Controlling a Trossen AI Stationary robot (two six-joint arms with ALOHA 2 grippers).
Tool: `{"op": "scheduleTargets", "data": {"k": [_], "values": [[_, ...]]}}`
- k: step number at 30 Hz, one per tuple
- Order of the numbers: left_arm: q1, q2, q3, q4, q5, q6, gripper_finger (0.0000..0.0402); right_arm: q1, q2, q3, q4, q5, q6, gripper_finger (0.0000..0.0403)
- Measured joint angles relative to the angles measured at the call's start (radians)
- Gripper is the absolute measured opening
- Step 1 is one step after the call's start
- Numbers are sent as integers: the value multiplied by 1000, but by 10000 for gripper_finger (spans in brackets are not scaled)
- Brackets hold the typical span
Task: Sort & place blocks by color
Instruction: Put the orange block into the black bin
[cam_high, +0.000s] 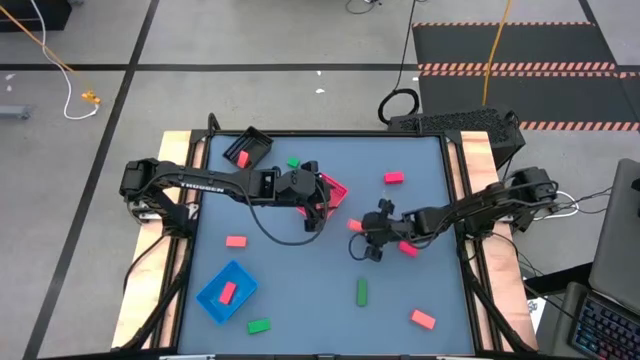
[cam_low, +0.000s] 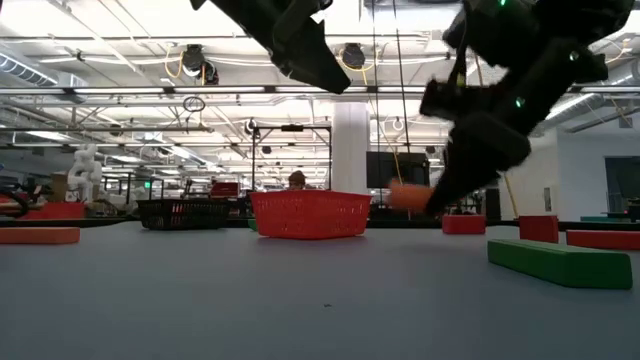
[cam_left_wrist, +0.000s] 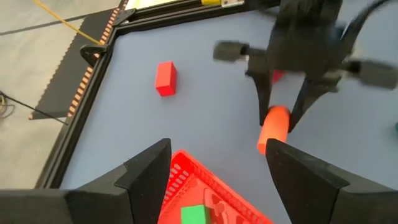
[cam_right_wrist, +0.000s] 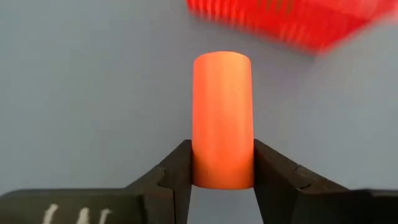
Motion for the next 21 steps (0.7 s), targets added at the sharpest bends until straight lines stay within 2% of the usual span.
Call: {"op": "scheduleTargets", "data": {"k": [4,7,9,13,17,21], "values": [[-13,-11,-1,15,8,61,264,-1,-97,0,98,78,-146,122],[-42,-21,-1,28,3,133,264,-16,-183,0,173,72,-263,122],[-63,-24,-1,47,-20,173,264,-40,-236,0,206,48,-288,122],[-104,-23,-1,54,-85,240,264,-100,-300,0,180,-25,-233,122],[-139,-23,-1,70,-131,305,264,-125,-302,0,154,-59,-210,122],[-155,-23,-1,92,-127,336,264,-131,-258,0,212,-153,-253,122]]}}
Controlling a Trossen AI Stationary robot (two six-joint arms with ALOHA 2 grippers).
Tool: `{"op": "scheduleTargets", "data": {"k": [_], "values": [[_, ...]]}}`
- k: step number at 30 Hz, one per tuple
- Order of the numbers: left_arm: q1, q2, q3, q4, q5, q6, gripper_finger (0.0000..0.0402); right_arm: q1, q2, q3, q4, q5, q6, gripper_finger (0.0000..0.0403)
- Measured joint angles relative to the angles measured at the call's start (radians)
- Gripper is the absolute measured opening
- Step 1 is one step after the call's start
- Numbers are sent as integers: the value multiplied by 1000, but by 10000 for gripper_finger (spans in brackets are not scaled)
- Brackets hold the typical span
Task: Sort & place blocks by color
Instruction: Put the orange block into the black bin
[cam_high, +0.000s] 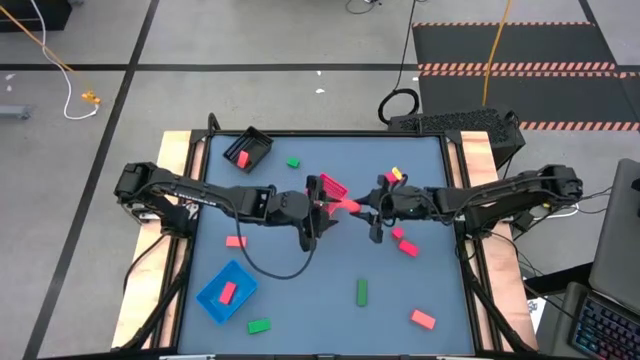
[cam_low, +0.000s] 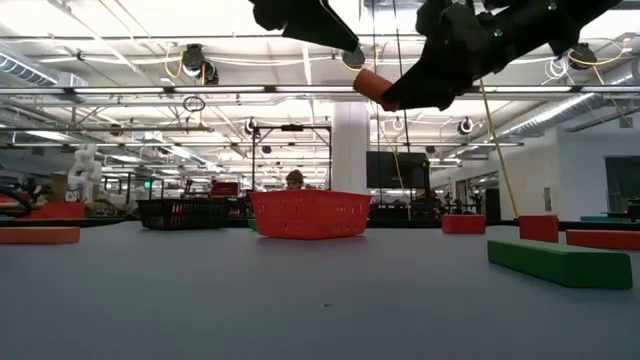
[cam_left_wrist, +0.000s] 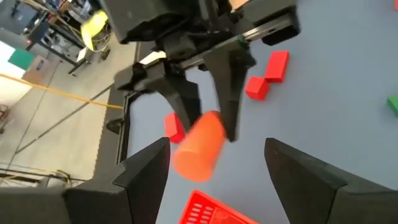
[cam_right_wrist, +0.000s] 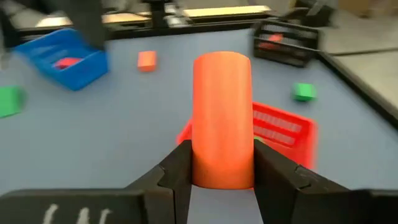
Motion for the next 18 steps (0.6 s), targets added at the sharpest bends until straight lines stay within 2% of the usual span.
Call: {"op": "scheduleTargets", "data": {"k": [3,11,18], "values": [[3,2,0,-3,20,-16,264,6,35,1,76,-36,-21,122],[21,2,0,-15,24,-68,264,38,60,1,137,-33,-96,122],[43,9,0,-18,107,-131,264,59,65,1,243,-35,-127,122]]}}
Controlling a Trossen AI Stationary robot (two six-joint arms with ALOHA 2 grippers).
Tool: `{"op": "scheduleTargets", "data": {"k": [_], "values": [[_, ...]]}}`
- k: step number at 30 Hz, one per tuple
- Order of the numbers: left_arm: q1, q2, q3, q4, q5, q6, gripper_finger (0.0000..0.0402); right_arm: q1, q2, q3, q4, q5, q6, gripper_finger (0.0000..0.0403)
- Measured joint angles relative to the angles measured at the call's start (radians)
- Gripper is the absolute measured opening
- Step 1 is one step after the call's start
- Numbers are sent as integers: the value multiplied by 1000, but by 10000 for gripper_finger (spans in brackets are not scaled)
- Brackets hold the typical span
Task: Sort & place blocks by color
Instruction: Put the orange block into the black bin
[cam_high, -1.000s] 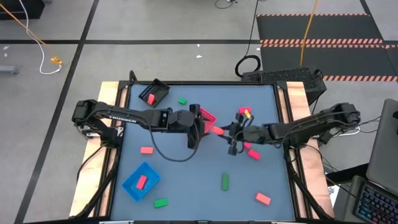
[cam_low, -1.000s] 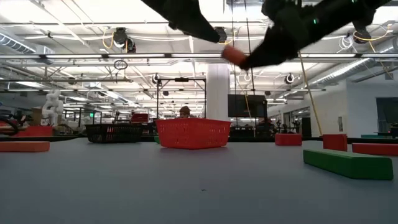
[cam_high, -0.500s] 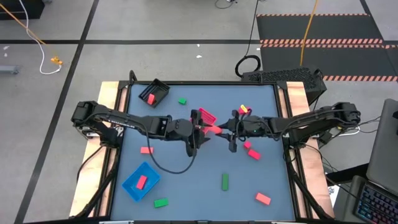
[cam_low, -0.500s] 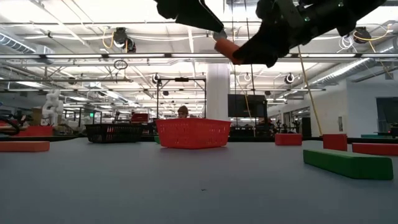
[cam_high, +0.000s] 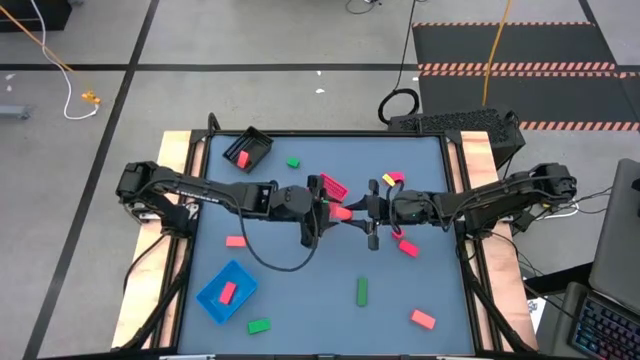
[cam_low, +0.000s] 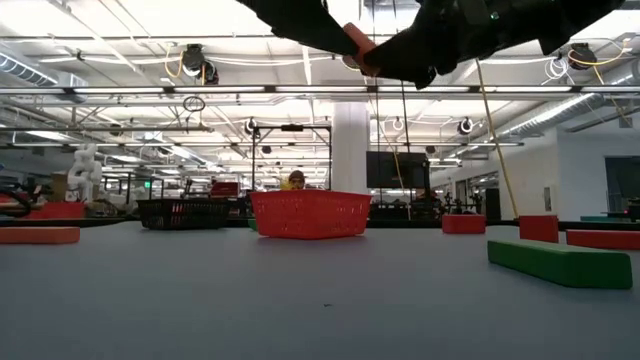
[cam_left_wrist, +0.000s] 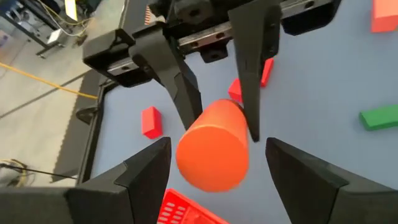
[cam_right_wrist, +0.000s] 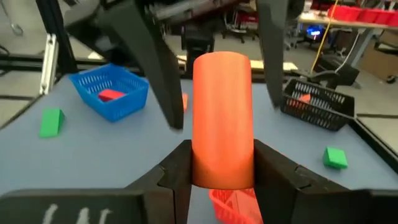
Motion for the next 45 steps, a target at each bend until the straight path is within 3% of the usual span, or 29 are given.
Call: {"op": "scheduleTargets", "data": {"k": [16,21,28,35,45], "values": [[3,1,0,35,6,-36,260,2,2,0,-4,6,17,123],[3,1,0,30,8,-52,215,2,2,0,-4,7,17,123],[8,1,0,26,90,-52,133,2,2,0,-8,4,9,123],[21,1,0,31,89,-77,133,2,2,0,2,11,14,142],[24,1,0,26,6,-103,133,-10,2,0,-61,61,-13,175]]}}
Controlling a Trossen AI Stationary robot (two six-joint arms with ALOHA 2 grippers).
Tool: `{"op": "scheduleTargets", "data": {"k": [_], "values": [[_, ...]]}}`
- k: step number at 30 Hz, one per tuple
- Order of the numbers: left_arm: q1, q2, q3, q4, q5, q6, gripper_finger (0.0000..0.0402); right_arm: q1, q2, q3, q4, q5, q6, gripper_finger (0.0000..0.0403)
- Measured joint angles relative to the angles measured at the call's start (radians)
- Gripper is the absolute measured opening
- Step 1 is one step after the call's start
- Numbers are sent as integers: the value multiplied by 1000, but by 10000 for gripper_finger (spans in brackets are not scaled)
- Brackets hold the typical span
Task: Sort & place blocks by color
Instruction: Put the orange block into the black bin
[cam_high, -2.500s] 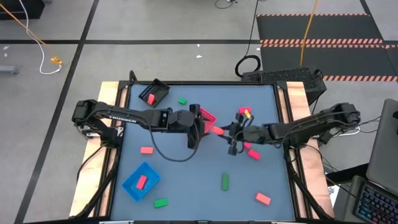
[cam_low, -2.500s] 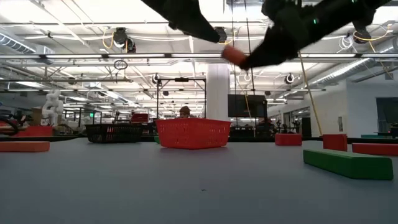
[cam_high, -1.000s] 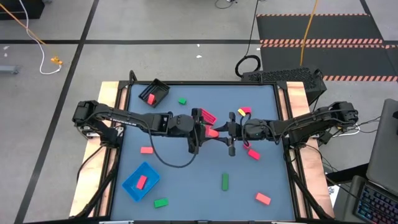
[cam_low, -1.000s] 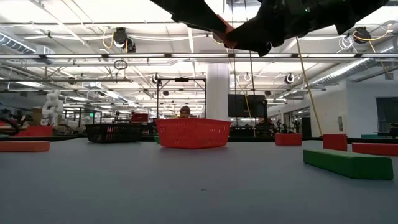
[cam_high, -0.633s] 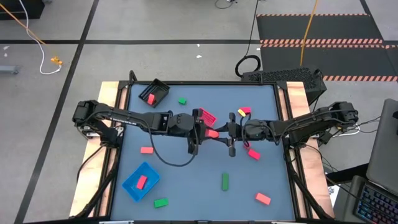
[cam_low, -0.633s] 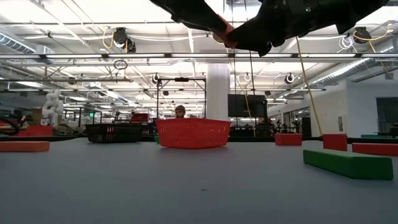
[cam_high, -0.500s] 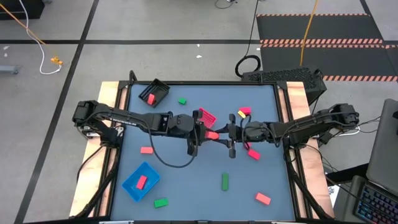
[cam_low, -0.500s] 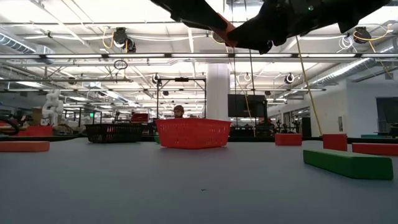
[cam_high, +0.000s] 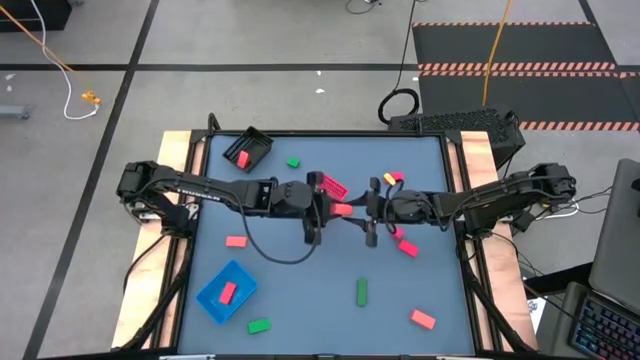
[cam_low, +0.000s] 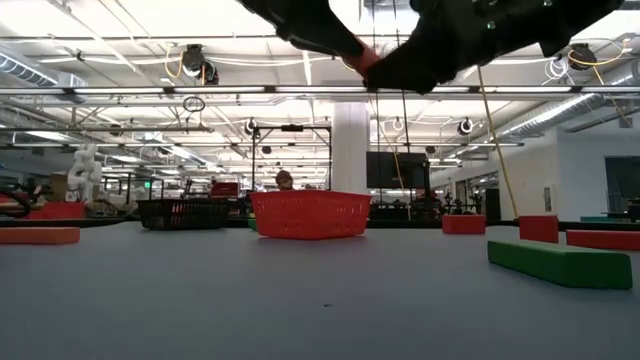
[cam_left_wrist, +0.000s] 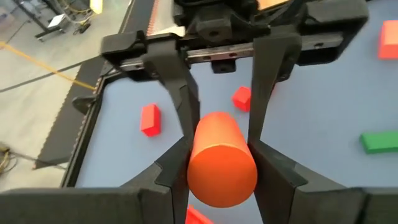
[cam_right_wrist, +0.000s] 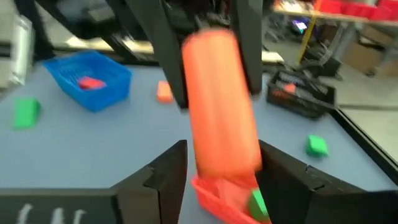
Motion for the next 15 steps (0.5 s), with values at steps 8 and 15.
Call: {"op": "scheduleTargets", "data": {"k": [8,15], "values": [[5,0,0,-99,-279,-1,133,-8,0,0,-144,95,1,184],[70,-1,0,-294,-596,-95,136,-11,0,0,-199,129,25,185]]}}
